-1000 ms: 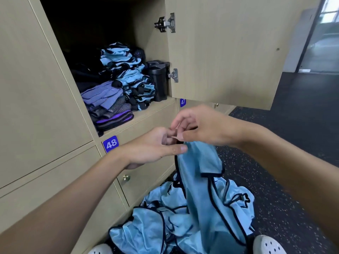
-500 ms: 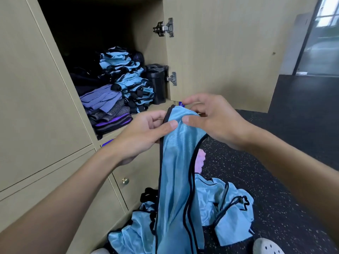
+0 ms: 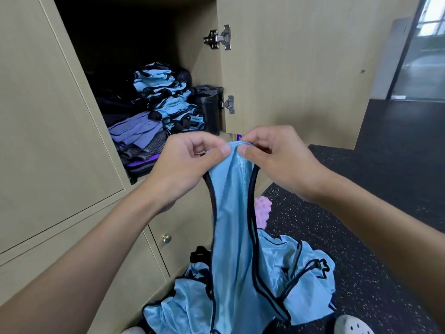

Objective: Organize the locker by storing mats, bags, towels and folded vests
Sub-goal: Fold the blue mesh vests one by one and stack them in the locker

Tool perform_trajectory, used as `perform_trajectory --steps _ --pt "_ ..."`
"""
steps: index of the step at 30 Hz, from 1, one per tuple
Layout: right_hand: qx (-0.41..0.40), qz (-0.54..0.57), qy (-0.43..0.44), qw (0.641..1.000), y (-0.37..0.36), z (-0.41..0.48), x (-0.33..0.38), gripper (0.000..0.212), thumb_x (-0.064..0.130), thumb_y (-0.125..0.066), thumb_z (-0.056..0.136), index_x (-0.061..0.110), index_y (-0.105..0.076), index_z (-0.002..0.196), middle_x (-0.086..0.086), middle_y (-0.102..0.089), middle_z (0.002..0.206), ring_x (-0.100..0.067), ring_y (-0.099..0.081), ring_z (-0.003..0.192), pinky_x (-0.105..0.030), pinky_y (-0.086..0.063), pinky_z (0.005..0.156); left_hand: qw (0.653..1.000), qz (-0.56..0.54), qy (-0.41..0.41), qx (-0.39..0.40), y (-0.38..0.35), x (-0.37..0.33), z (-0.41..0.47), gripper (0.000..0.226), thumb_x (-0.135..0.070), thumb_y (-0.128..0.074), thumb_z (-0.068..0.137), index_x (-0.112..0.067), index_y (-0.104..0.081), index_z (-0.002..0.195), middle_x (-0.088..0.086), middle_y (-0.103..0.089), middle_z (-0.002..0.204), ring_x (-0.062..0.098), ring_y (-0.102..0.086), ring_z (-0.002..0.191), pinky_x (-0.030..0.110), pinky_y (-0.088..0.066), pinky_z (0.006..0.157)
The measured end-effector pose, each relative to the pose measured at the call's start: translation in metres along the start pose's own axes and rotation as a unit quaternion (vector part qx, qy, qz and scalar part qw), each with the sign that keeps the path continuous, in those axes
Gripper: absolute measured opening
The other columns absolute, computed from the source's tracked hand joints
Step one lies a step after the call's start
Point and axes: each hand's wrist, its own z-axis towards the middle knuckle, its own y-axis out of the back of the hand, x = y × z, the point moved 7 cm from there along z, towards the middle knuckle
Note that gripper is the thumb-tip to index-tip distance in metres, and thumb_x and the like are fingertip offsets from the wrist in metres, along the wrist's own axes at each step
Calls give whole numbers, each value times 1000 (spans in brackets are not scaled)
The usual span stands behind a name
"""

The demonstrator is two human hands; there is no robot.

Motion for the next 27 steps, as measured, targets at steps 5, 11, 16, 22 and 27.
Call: perform_trajectory --steps 5,11,16,22,27 --pt "29 18 -21 999 -9 -1 -8 7 12 -69 90 19 -70 93 -12 -74 96 -13 -63 78 -44 -55 87 995 41 -30 -88 15 -11 2 23 -14 -57 99 -15 -66 78 -16 -52 55 -2 -40 50 11 -33 49" --pt "27 31 -8 999 -18 -3 -3 8 9 -64 93 8 -69 87 -16 -71 89 -10 -59 74 -35 -53 78 978 206 -45 1 4 -12 1 21 -30 -69 92 -20 -69 110 -12 -68 99 -3 -62 87 12 -47 79" --pt "33 33 -1 999 -23 -4 -2 11 11 -65 92 0 -66 90 -26 -68 91 -16 -57 75 -40 -51 75 975 217 -53 10 -1 -16 -2 11 -21 -66 94 -18 -70 84 -7 -67 78 -2 -56 66 14 -43 61" --pt "88 39 -37 995 -38 -9 -13 20 7 -70 87 9 -59 104 -20 -69 86 -26 -62 74 -36 -53 75 973 197 -86 -85 15 -24 1 18 -19 -61 98 -16 -59 80 -9 -54 71 -2 -47 61 14 -37 59" --pt "121 -19 -57 991 -44 -15 -24 7 9 -65 91 12 -59 93 -11 -72 86 -11 -57 66 -20 -46 65 956 158 -117 -220 53 -32 4 19 -20 -64 95 -24 -59 78 -16 -57 74 -6 -51 70 16 -41 72"
